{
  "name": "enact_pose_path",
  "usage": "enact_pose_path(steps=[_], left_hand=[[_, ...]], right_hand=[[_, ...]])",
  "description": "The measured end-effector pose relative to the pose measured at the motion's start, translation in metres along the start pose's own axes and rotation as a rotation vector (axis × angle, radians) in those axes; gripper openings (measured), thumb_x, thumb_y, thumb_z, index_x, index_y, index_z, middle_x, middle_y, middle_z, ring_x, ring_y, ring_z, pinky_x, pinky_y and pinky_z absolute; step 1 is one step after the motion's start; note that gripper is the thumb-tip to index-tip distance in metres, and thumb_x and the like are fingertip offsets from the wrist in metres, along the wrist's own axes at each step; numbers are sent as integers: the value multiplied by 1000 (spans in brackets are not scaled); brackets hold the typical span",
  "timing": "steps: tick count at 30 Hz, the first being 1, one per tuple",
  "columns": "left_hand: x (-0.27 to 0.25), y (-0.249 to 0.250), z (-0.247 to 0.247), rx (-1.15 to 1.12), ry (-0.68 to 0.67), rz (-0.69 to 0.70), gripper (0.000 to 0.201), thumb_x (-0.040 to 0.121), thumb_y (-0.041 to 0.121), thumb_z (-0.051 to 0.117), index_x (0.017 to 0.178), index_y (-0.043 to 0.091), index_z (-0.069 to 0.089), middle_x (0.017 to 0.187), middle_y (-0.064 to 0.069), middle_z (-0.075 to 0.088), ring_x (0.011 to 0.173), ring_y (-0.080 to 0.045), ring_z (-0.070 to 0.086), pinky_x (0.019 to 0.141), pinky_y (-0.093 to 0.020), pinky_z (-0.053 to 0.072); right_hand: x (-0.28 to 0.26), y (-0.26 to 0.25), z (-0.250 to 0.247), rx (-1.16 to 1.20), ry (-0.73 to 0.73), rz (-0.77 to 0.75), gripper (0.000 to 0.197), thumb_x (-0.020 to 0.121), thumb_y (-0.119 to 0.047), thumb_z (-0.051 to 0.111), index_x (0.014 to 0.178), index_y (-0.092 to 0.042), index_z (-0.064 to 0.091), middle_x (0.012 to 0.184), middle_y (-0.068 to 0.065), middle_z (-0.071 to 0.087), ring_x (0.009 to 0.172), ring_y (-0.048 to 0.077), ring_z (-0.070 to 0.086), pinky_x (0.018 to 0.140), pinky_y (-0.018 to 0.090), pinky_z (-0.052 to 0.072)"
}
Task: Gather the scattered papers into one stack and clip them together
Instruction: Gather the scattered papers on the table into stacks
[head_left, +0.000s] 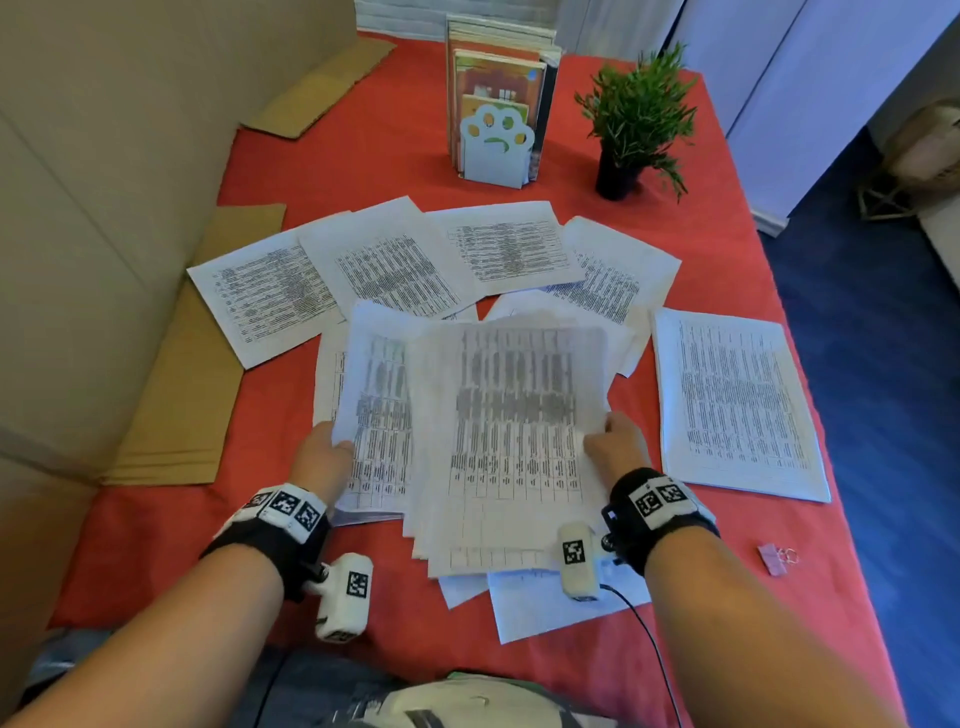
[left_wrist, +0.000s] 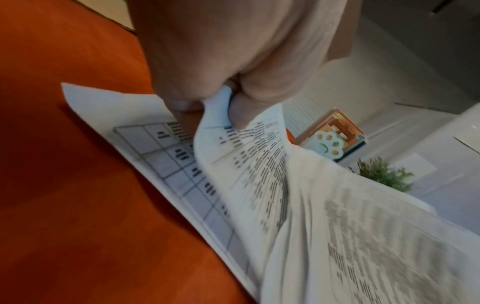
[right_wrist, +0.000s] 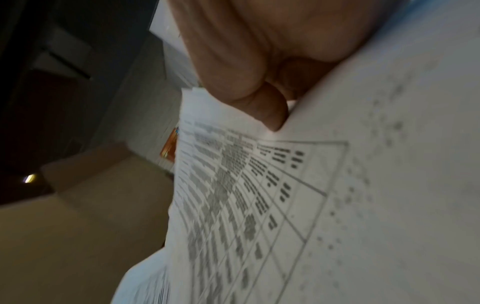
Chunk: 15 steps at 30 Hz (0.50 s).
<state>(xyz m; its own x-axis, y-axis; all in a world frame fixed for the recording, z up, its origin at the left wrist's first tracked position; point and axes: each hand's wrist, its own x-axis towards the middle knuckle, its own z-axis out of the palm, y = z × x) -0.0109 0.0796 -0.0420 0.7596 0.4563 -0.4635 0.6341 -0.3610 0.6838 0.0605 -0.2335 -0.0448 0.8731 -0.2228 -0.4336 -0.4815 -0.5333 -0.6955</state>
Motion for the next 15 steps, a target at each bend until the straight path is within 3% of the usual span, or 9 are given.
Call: enact_pose_path(steps=[2, 6, 7, 9, 11, 13, 15], left_hand=[[1, 0, -9, 9, -44, -49, 41, 87, -5, 48, 127, 3, 48, 111, -14, 57, 93, -25, 52, 79, -31, 42], [8, -7, -10, -29, -296, -72, 67, 63, -6, 64, 122, 20, 46, 114, -9, 61, 103, -24, 58, 85, -38, 49], [12, -13, -5, -97, -319, -92, 71, 58, 6, 68, 122, 26, 47, 117, -9, 63, 105, -26, 61, 87, -45, 52], [12, -19, 3, -222, -265, -108, 59, 64, 37, 72, 119, 35, 51, 117, -2, 65, 104, -27, 64, 87, -53, 53], [4, -10, 10, -208, -185, -68, 48, 73, 54, 68, 113, 33, 54, 112, 4, 66, 101, -24, 64, 89, -51, 52], [-3, -5, 15, -115, -163, 8, 48, 74, 43, 74, 115, 25, 58, 112, 1, 68, 100, -25, 65, 92, -48, 52], [-4, -3, 16, -57, -109, 51, 44, 76, 23, 75, 117, 13, 61, 110, -7, 68, 99, -28, 65, 93, -45, 52]], right_hand=[[3, 3, -5, 88, 70, 28, 20, 78, 9, 40, 88, -2, 54, 72, 7, 53, 77, 26, 53, 65, 29, 42], [3, 7, -8, 163, 54, 97, 28, 78, 9, 38, 98, -3, 54, 87, 13, 61, 85, 31, 59, 77, 38, 51], [1, 6, -5, 152, 50, 87, 27, 78, 9, 38, 98, -3, 54, 85, 10, 59, 84, 29, 58, 75, 36, 50], [-6, 3, 3, 135, 20, 32, 26, 80, 8, 41, 100, -4, 52, 83, 8, 56, 82, 27, 56, 70, 30, 46], [-17, -4, 15, 105, -41, -40, 27, 82, 6, 44, 106, -5, 51, 88, 9, 56, 82, 26, 55, 68, 28, 45], [-24, -9, 27, 131, -135, -86, 32, 84, 3, 47, 113, -10, 52, 97, 15, 62, 85, 28, 60, 77, 35, 52], [-26, -9, 31, 95, -170, -128, 36, 86, -3, 47, 120, -13, 53, 99, 20, 65, 82, 26, 60, 77, 38, 52]])
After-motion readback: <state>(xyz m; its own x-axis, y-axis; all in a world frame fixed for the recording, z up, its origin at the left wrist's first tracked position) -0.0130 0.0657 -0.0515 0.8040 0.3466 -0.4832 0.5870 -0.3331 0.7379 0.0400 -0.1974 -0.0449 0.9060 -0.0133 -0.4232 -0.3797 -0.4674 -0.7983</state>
